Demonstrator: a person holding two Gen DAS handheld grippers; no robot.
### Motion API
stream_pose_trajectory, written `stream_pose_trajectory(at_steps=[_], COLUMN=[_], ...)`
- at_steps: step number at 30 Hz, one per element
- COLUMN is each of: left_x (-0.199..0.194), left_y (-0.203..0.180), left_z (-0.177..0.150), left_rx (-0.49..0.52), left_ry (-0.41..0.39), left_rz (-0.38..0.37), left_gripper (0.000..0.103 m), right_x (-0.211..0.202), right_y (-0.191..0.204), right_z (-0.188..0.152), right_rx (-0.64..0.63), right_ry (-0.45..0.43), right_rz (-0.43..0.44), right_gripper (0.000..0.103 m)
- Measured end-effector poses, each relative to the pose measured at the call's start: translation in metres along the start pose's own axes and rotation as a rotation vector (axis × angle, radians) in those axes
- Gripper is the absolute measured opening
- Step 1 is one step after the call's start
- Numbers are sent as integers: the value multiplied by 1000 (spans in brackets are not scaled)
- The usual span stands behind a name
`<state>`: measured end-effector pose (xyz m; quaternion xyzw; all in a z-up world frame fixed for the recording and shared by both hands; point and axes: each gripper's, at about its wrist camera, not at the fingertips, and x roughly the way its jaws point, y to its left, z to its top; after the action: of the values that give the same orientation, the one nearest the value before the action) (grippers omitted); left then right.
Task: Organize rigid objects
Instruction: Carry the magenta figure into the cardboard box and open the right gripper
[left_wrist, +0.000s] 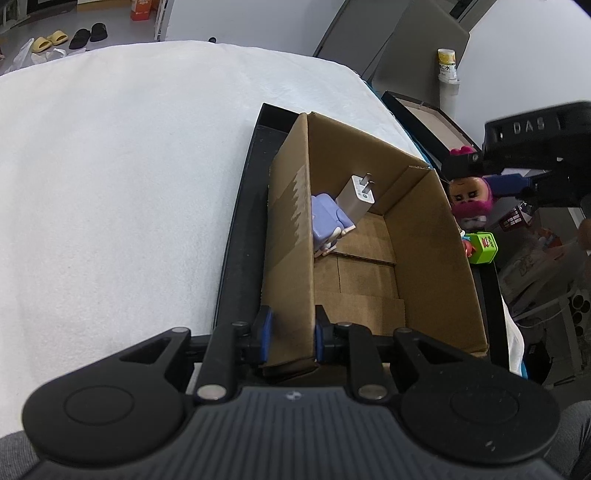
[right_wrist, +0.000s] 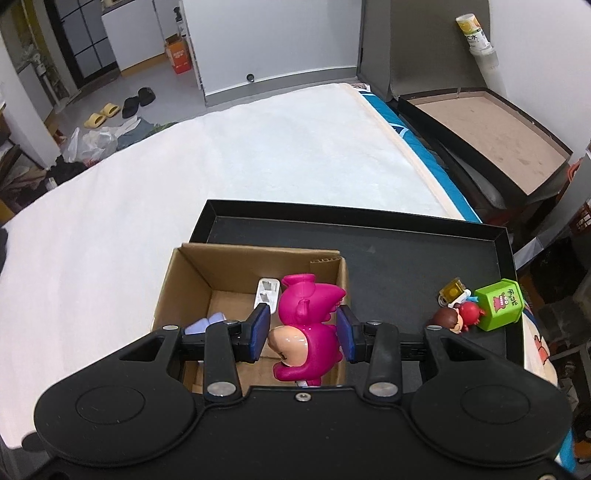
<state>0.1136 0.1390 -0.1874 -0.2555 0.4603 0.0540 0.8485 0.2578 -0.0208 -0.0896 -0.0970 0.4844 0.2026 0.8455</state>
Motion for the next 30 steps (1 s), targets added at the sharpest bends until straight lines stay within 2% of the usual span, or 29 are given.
stream_pose_trajectory(at_steps=[2,12,20,22,26,30], left_x=[0,1,2,2,2,2], left_y=[0,-4,-6,-7,-9,-11], left_z=[0,0,0,0,0,0], left_rx=[0,3,11,12,15,21], left_ry=[0,-3,-3,-2,-1,-2], left_rz=[0,10,25,31,43,54], left_gripper=[21,21,21,21,21,21], right_x=[0,-11,-13,-14,-15,-15], right_y=[-1,-24,-52,-61,-77,-94], right_z=[3,2,-9,-11,-16,-21], right_rx=[19,27,15,24,38,52], right_ry=[-7,-18,-10,-11,-15,-15], right_rz=[0,0,-16,-15,-18,-13], right_gripper=[46,47,52,54,67,75])
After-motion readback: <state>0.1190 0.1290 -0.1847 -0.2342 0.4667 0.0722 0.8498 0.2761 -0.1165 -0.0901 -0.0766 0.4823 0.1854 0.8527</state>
